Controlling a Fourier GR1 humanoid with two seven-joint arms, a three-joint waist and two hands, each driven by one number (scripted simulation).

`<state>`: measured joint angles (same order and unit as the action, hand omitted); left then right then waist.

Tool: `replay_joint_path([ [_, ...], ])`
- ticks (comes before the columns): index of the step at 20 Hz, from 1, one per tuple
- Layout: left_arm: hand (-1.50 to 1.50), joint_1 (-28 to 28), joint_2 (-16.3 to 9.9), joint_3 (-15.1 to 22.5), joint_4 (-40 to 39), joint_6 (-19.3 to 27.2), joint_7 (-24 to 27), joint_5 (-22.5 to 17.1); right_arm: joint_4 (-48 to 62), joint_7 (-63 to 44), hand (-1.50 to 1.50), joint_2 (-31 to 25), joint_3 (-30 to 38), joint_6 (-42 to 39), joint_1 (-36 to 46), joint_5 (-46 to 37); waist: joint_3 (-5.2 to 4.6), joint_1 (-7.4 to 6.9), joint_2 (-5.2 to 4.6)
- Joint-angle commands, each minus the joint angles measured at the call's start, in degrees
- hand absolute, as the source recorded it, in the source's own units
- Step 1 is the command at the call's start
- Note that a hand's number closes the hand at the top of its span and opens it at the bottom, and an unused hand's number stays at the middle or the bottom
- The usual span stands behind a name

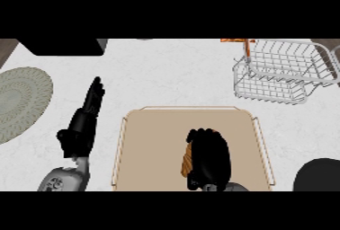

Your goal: Pick the croissant from the tray and place it in the tiered basket

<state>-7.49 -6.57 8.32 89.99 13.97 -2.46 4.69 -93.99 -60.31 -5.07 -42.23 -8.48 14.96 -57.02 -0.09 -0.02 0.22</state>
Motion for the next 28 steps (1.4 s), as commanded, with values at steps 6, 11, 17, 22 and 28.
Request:
replay_joint_path([
  [6,0.0,-3.4,0.2,-1.3,-1.3,-0.3,-1.8,0.8,9.0,0.3,1.5,0.8,3.4,-9.7,4.4,-2.5,0.06,-0.18,-0.3],
  [11,0.0,-4.0,1.4,0.4,-1.5,0.2,-2.4,2.0,14.0,1.4,1.5,-0.9,8.7,-16.9,6.9,1.2,0.07,-0.26,-0.38],
  [17,0.0,-0.8,0.8,-1.9,-3.3,-0.3,1.9,1.1,6.9,-3.1,1.5,-1.4,11.0,-19.0,8.6,-4.3,0.04,0.2,-0.1],
  [22,0.0,1.0,1.5,-0.7,-2.4,-0.7,2.1,1.2,-3.3,-6.1,1.5,-3.3,15.1,-23.2,10.8,-7.6,0.01,0.45,0.17],
  [28,0.0,-1.7,1.6,-1.7,-2.2,-0.3,0.7,1.2,-15.7,-8.3,1.5,-3.3,21.1,-34.2,18.0,-9.6,-0.06,1.08,0.37],
])
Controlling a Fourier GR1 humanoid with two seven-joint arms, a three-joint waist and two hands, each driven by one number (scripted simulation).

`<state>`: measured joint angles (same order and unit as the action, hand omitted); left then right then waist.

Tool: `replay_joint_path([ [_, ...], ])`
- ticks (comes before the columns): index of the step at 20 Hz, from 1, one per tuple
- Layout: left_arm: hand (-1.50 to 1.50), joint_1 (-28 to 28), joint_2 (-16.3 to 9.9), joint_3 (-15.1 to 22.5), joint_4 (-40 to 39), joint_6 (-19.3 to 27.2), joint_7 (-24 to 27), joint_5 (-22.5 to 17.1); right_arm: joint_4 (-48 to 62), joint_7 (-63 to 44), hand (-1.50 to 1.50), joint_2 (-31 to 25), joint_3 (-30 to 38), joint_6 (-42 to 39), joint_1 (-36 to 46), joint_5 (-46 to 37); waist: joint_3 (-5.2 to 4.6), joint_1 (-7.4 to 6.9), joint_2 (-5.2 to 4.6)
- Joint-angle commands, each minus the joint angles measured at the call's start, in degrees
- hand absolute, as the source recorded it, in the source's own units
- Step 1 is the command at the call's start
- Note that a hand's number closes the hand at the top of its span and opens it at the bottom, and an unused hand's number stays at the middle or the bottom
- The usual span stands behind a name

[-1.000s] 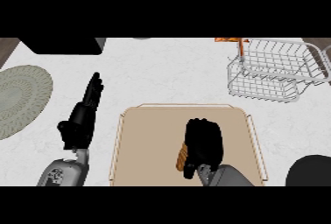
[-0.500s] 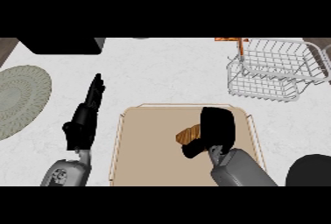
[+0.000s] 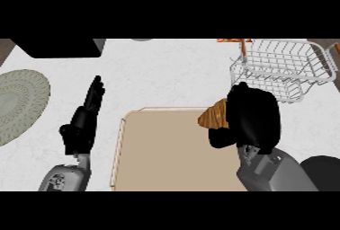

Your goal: Pick the croissant from the tray and place it in the tiered basket

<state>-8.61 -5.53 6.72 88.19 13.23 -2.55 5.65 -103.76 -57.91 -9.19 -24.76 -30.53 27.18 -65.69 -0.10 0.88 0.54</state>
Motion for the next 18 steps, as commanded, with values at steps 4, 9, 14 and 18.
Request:
replay_joint_path([
  [4,0.0,1.1,0.1,0.4,1.9,0.4,-1.2,0.6,-9.3,-10.1,1.5,2.4,10.9,-18.8,11.6,-0.4,-0.03,-0.41,0.08],
  [9,0.0,0.0,-0.1,-0.2,0.6,-0.5,-0.6,0.1,-10.4,-8.9,1.5,4.6,18.8,-26.3,21.0,-0.4,-0.06,-0.32,0.08],
  [14,0.0,2.4,-1.0,-0.1,2.2,-2.0,0.2,-0.5,-6.0,-7.2,1.5,9.0,29.3,-23.2,28.7,-0.6,0.02,-1.18,-0.2],
  [18,0.0,2.0,1.3,1.9,0.8,-0.3,1.4,1.6,0.3,-7.8,1.5,9.1,30.3,-18.4,32.9,-0.7,0.04,-1.46,-0.44],
])
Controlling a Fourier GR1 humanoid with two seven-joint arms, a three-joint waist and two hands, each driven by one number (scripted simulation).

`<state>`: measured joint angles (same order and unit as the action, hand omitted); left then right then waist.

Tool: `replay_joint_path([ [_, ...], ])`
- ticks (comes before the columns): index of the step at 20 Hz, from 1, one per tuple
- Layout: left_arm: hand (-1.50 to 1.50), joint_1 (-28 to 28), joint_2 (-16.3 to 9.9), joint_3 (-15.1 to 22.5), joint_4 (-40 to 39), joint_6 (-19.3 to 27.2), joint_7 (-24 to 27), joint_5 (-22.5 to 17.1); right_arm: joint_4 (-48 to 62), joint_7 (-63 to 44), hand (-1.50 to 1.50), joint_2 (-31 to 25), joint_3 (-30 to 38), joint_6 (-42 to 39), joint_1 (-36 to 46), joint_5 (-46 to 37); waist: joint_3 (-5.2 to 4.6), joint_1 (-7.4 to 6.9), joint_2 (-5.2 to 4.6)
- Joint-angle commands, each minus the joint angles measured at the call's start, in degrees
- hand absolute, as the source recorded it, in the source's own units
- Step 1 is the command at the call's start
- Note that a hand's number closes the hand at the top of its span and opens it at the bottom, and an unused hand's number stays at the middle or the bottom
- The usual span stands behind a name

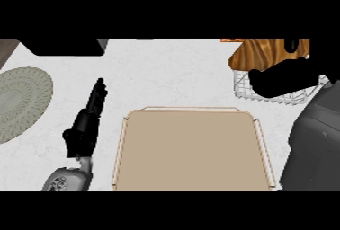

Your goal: Pick the croissant from the tray and place it in the tiered basket

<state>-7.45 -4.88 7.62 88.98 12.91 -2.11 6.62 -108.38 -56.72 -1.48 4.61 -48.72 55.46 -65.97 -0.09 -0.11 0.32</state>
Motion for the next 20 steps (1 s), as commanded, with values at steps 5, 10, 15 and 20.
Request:
replay_joint_path([
  [5,0.0,0.5,-0.7,-0.7,0.7,-1.1,1.2,-0.2,15.0,-1.4,1.5,-4.0,7.0,4.8,9.0,-3.4,0.04,-0.71,-0.45],
  [10,0.0,-0.8,0.2,-0.6,2.4,-0.8,-2.0,0.1,19.7,5.1,1.5,-12.2,8.7,4.2,7.8,-3.5,0.08,-0.38,-0.35],
  [15,0.0,0.1,0.0,-1.8,1.7,-1.8,-0.8,-0.9,26.1,9.4,1.5,-14.4,6.8,12.5,4.2,-5.3,0.08,-0.37,-0.44],
  [20,0.0,-0.2,2.8,0.9,0.5,0.6,-1.0,2.3,29.6,14.5,1.5,-17.0,6.8,17.1,-1.5,-5.3,0.1,-0.27,-0.43],
])
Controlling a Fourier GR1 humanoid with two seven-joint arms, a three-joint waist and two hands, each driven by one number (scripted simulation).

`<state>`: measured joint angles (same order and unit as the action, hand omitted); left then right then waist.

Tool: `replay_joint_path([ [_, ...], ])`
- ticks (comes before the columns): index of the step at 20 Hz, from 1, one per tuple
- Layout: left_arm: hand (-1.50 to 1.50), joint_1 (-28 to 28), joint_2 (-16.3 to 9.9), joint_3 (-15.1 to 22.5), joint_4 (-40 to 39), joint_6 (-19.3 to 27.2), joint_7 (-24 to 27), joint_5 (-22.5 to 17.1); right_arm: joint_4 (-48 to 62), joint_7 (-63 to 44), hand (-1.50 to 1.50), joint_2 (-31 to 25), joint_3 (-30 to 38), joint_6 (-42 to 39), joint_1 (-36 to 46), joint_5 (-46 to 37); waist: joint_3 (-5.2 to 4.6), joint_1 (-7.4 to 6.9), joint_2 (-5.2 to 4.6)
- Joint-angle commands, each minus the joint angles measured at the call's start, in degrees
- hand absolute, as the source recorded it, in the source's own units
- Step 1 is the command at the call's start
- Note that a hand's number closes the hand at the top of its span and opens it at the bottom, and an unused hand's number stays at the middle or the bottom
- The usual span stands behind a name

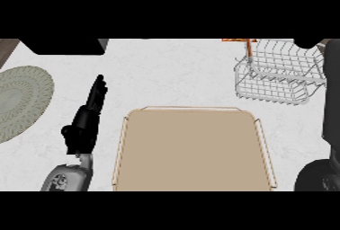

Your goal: Pick the croissant from the tray and place it in the tiered basket

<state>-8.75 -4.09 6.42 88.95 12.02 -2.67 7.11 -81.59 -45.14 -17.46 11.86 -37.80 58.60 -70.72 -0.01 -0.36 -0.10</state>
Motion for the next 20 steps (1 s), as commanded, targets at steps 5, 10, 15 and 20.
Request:
replay_joint_path([
  [5,0.0,1.1,-0.7,-1.5,-0.9,-1.1,1.9,-1.0,5.6,-1.3,-1.5,1.8,12.4,12.0,-1.0,6.3,0.02,-0.14,-0.1],
  [10,0.0,2.5,-0.5,-0.2,2.7,-1.1,-0.1,-0.2,2.7,-0.9,-1.5,3.7,13.8,16.4,-1.9,10.4,0.01,-0.01,0.18],
  [15,0.0,0.4,0.6,0.6,3.3,-0.1,-3.3,0.9,-0.8,0.2,-1.5,1.5,20.3,25.6,-2.4,13.2,0.08,0.27,0.18],
  [20,0.0,1.3,1.6,-0.1,-2.4,1.3,1.6,1.9,-9.4,-4.7,-1.5,-1.9,25.1,22.8,-7.8,15.4,0.02,1.61,0.34],
])
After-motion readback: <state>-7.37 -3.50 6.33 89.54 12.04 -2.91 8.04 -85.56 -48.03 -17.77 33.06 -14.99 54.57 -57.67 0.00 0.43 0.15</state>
